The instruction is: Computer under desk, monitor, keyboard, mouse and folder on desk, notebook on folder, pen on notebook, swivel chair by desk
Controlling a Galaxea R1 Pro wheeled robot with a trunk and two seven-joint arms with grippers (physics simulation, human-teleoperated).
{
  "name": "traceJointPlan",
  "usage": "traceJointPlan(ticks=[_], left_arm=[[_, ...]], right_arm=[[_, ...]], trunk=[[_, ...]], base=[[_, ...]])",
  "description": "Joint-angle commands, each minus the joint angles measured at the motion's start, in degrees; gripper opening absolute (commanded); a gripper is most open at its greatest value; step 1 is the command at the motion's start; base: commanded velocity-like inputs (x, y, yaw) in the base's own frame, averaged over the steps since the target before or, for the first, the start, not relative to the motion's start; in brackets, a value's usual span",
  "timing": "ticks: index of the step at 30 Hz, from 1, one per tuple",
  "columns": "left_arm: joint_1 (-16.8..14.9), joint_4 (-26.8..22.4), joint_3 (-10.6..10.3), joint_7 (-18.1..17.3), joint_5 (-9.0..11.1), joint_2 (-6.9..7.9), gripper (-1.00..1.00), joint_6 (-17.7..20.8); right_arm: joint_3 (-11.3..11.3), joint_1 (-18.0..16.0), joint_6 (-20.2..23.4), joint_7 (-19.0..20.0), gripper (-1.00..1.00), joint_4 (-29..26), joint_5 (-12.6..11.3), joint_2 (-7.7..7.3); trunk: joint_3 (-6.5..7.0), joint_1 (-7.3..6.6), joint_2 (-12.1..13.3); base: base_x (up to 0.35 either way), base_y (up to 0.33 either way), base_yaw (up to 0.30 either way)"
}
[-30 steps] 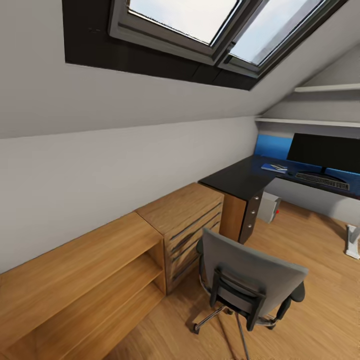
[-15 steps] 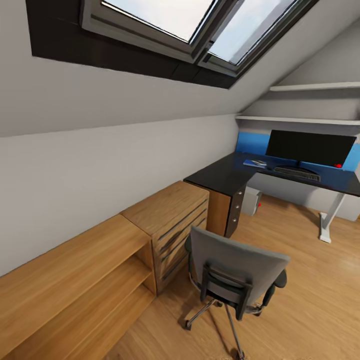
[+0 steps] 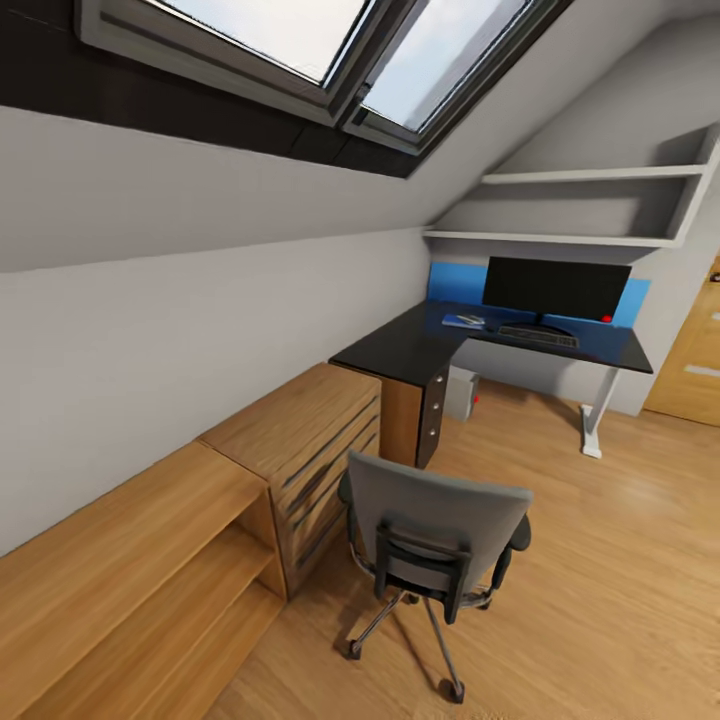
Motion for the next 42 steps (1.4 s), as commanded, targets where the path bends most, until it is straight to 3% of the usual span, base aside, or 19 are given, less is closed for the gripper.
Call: traceJointPlan(ticks=[1, 9, 28, 42], left_arm=[[-0.02, 0.01, -0.03, 0.03, 0.16, -0.02, 1.00, -0.12], [-0.02, 0.19, -0.05, -0.04, 0.15, -0.04, 1.00, -0.09], [-0.02, 0.80, -0.05, -0.06, 0.06, -0.05, 1.00, -0.12], [-0.02, 0.81, -0.08, -0.06, -0.03, -0.05, 1.00, -0.17]], right_arm=[[0.48, -0.07, -0.14, -0.46, 1.00, 0.13, 0.09, 0.03], [0.48, -0.07, -0.19, -0.46, 1.00, 0.13, 0.10, 0.03], [0.48, -0.07, -0.40, -0.46, 1.00, 0.13, 0.10, 0.03], [0.48, -0.07, -0.40, -0.46, 1.00, 0.13, 0.10, 0.09]], trunk=[[-0.07, 0.01, -0.06], [-0.07, 0.01, -0.06], [-0.07, 0.01, -0.06], [-0.07, 0.01, -0.06]], base=[[0.000, 0.300, -0.291], [0.051, 0.222, -0.291], [0.008, 0.026, -0.291], [0.069, 0.282, -0.291]])
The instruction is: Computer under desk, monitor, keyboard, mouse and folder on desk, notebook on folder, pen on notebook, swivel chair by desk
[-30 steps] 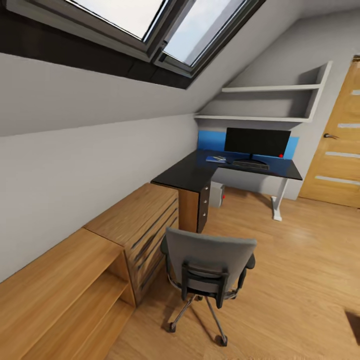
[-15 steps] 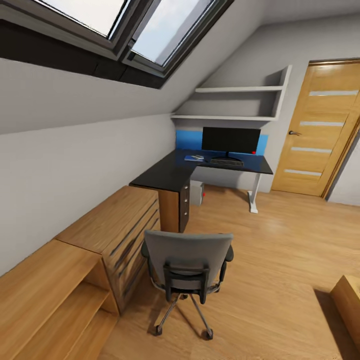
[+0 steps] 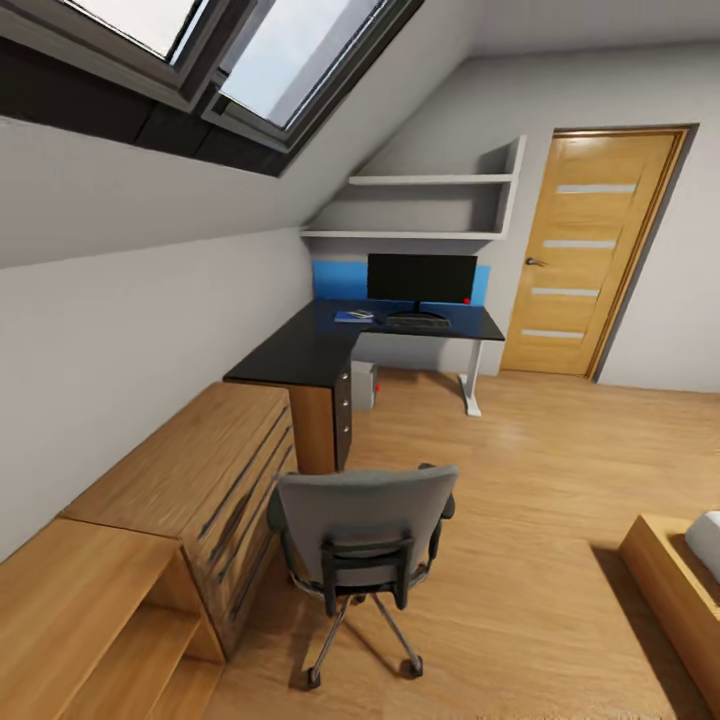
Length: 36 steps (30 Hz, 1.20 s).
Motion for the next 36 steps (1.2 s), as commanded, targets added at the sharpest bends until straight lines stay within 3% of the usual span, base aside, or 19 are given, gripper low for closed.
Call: traceJointPlan(ticks=[1, 10, 28, 36], left_arm=[[-0.02, 0.01, -0.03, 0.02, 0.20, 0.00, 1.00, -0.15], [-0.02, 0.01, -0.06, 0.02, 0.20, 0.00, 1.00, -0.08], [-0.02, 0.01, 0.00, 0.02, 0.20, 0.00, 1.00, -0.11], [-0.02, 0.01, 0.01, 0.02, 0.20, 0.04, 1.00, -0.13]], right_arm=[[0.48, -0.07, -0.14, -0.46, 1.00, 0.13, 0.09, 0.04], [0.48, -0.07, -0.14, -0.46, 1.00, 0.13, 0.09, -0.02], [0.48, -0.07, -0.14, -0.46, 1.00, 0.13, 0.09, 0.01], [0.48, -0.07, 0.11, -0.46, 1.00, 0.13, 0.13, 0.13]], trunk=[[-0.07, 0.02, -0.05], [-0.07, 0.02, -0.05], [-0.07, 0.02, -0.05], [-0.07, 0.02, -0.05]], base=[[0.089, 0.316, -0.291], [0.083, 0.274, -0.291], [0.006, 0.055, -0.289], [0.000, 0.211, -0.088]])
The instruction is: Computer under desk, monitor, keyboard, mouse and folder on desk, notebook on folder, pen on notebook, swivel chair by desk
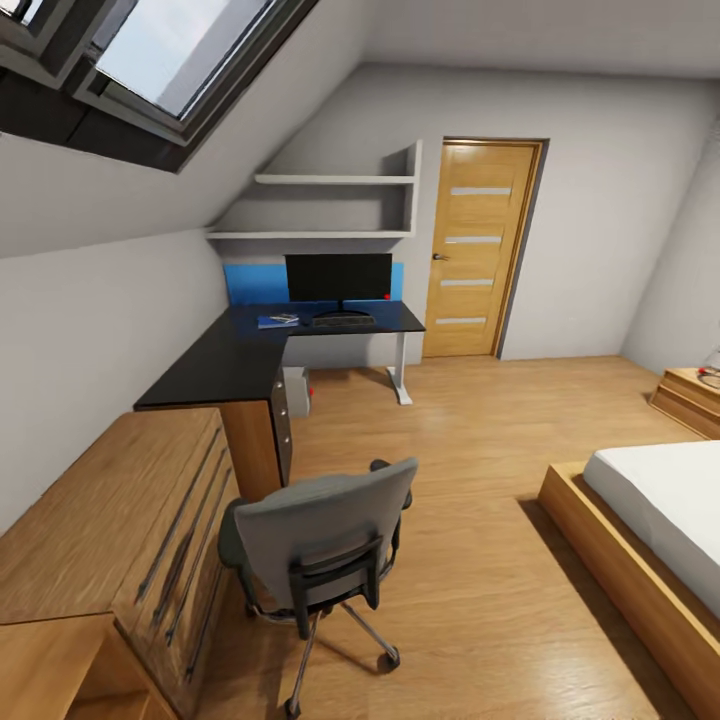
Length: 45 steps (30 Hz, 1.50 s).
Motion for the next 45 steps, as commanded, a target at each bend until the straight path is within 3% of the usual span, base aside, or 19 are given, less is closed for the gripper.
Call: traceJointPlan(ticks=[1, 13, 28, 31, 33, 45], left_arm=[[-0.04, 0.03, -0.02, 0.03, 0.22, 0.03, 1.00, -0.30], [-0.04, -0.58, 0.06, 0.45, 0.61, 0.13, 1.00, -0.52], [-0.04, -0.61, -0.02, 0.90, 0.62, -0.92, 1.00, 0.41], [-0.04, -0.65, -0.02, 0.85, 0.62, -1.21, 1.00, 2.70], [-0.02, -1.52, -0.02, 0.83, 0.62, -1.41, 1.00, 6.34], [-0.02, -2.08, -0.02, 0.82, 0.62, -1.54, 1.00, 7.38]], right_arm=[[0.48, -0.06, -0.06, -0.42, 1.00, 0.13, 0.16, 0.02], [0.52, -0.06, 0.01, -0.26, 1.00, 0.13, 0.54, -0.15], [0.48, -0.06, -0.25, -0.34, 1.00, 0.13, 0.56, -0.17], [0.48, -0.06, -0.17, -0.34, 1.00, 0.13, 0.56, -0.18], [0.50, -0.06, -0.18, -0.34, 1.00, 0.13, 0.56, -0.15], [0.49, -0.06, -0.04, -0.30, 1.00, 0.13, 0.62, -0.12]], trunk=[[-0.07, 0.01, -0.06], [-0.07, 0.01, -0.06], [-2.77, 3.30, -6.07], [-3.31, 3.96, -7.28], [-3.66, 4.40, -8.08], [-5.82, 7.04, -12.89]], base=[[0.000, 0.022, -0.006], [0.000, 0.005, -0.001], [0.000, 0.000, 0.000], [0.000, 0.000, 0.000], [0.000, 0.000, 0.000], [0.000, 0.000, 0.000]])
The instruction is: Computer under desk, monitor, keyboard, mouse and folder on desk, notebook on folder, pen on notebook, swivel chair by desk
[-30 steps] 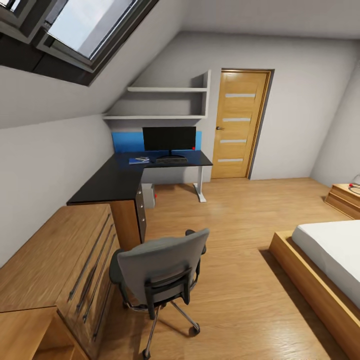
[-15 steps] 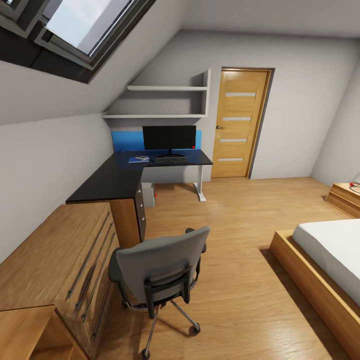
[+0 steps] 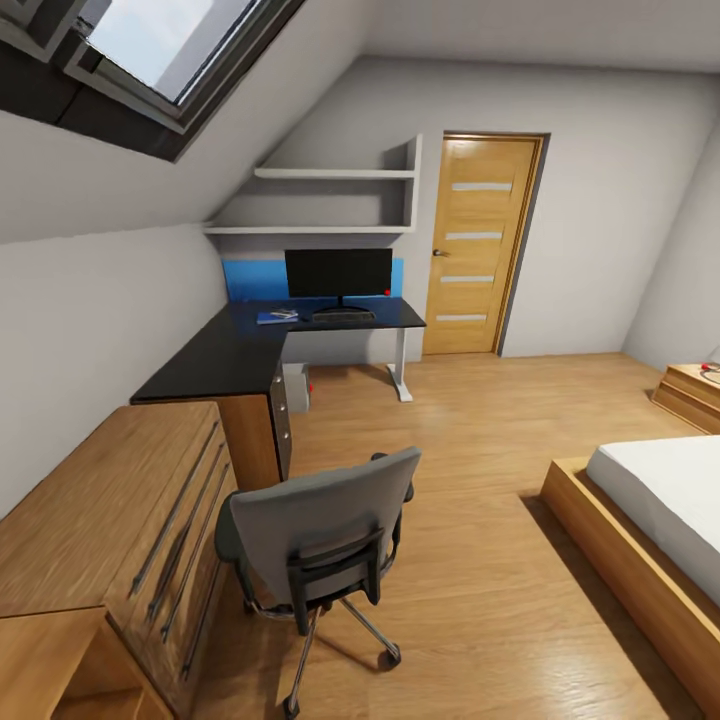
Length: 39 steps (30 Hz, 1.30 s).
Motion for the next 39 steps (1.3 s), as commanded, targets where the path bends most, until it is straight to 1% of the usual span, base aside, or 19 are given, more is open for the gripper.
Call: traceJointPlan(ticks=[1, 39], left_arm=[[-0.04, 0.02, -0.01, 0.06, 0.23, -0.02, 1.00, -0.18], [-0.04, 0.02, -0.01, -0.08, 0.14, -0.02, 1.00, -0.27]], right_arm=[[0.48, -0.06, -0.14, -0.41, 1.00, 0.13, 0.04, 0.03], [0.48, -0.06, -0.42, -0.45, 1.00, 0.09, 0.05, -0.05]], trunk=[[-0.25, 0.23, -0.46], [-7.07, 8.57, -15.70]], base=[[0.000, 0.000, 0.000], [0.000, 0.000, 0.000]])
